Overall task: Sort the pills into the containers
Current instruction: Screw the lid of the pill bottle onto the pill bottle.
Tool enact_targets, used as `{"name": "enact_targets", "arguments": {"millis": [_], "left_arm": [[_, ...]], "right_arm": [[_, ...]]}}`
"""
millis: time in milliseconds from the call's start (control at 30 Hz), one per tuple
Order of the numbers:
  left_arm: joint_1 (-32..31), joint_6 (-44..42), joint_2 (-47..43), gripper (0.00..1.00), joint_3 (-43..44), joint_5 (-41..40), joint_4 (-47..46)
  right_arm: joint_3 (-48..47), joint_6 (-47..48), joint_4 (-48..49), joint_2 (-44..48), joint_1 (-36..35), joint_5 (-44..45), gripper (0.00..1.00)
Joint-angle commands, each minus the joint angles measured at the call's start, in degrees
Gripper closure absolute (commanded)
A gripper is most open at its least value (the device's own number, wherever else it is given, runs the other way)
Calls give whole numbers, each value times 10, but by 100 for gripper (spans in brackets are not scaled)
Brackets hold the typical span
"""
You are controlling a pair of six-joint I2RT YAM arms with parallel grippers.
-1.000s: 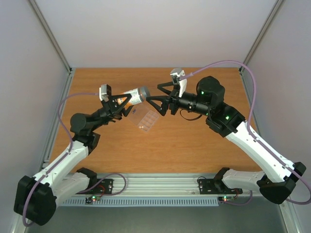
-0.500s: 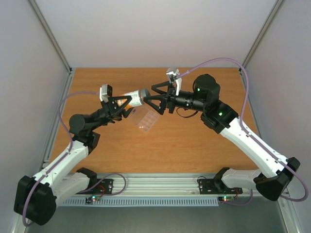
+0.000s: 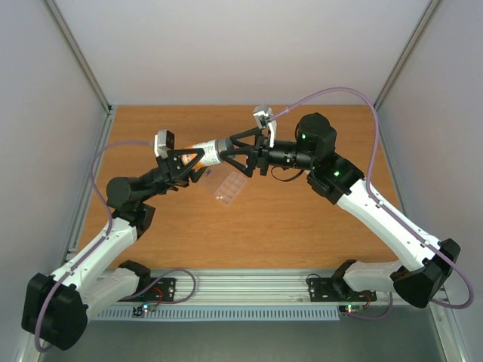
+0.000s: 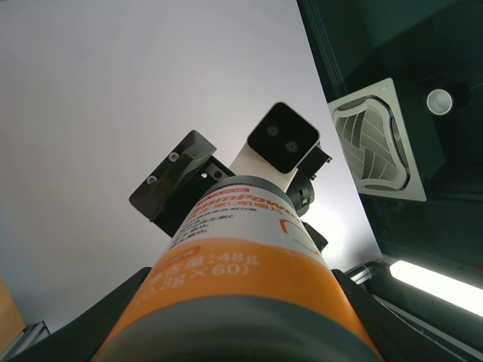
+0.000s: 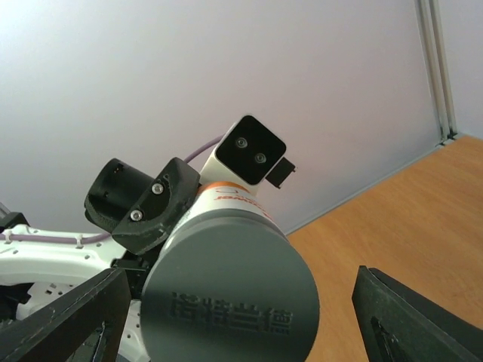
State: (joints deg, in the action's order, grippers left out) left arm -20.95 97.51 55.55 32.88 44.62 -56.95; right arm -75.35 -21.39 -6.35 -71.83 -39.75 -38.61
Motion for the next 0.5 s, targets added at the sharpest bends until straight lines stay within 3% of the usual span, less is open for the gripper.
{"name": "enact_targets", "arguments": {"millis": [0,367,467], "left_arm": [[1,1,4,100,22,6,-46],[1,-2,4,100,20,2,-45],[1,0,6,100,20,-2,-51]], "right_arm": [[0,-8,19,-7,4,-19,18],[4,-23,39,-14,14,-45,49],[13,-31,53,-15,13,-52,52]]}}
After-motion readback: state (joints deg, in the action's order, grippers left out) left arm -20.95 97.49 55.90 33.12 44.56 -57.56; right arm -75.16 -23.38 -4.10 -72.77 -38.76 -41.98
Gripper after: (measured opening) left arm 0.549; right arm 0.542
